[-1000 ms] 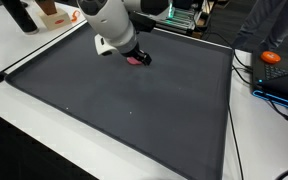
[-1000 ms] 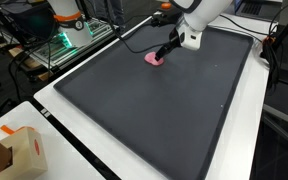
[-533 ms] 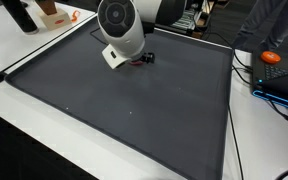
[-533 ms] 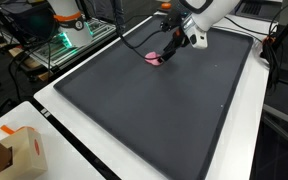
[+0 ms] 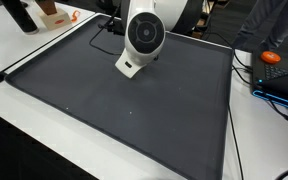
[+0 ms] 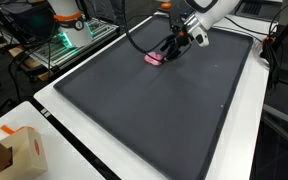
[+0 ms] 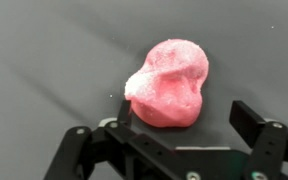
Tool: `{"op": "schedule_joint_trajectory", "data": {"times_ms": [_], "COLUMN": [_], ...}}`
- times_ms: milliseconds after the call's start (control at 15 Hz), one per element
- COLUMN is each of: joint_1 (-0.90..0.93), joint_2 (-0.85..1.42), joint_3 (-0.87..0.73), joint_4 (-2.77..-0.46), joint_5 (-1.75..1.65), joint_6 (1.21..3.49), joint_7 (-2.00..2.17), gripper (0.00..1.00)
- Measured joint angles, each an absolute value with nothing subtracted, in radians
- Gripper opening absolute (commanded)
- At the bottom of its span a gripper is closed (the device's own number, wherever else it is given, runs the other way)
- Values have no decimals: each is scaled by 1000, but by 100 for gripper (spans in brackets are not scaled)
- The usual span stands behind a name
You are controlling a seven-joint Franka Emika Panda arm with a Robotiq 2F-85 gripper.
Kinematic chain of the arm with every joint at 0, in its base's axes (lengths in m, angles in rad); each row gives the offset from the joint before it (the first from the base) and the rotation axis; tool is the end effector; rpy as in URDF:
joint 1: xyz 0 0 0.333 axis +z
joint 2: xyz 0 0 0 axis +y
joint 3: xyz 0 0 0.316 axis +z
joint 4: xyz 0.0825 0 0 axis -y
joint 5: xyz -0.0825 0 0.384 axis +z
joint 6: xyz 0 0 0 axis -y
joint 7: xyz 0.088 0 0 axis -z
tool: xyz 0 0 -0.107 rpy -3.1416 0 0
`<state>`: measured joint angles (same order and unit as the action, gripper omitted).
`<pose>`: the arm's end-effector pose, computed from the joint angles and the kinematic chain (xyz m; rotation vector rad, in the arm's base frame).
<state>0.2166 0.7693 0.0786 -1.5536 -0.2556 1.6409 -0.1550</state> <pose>0.6007 0.1514 0.1642 2.6551 0.7572 -0.9505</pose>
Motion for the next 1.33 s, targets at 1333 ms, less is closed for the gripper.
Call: {"op": "schedule_joint_trajectory", "data": {"times_ms": [1333], "joint_1": [245], "joint_2": [776], "joint_3": [115], "joint_4": [-1547], "joint_5": [-350], "joint_6": [1607], "joint_7": [-298], "gripper": [100]}}
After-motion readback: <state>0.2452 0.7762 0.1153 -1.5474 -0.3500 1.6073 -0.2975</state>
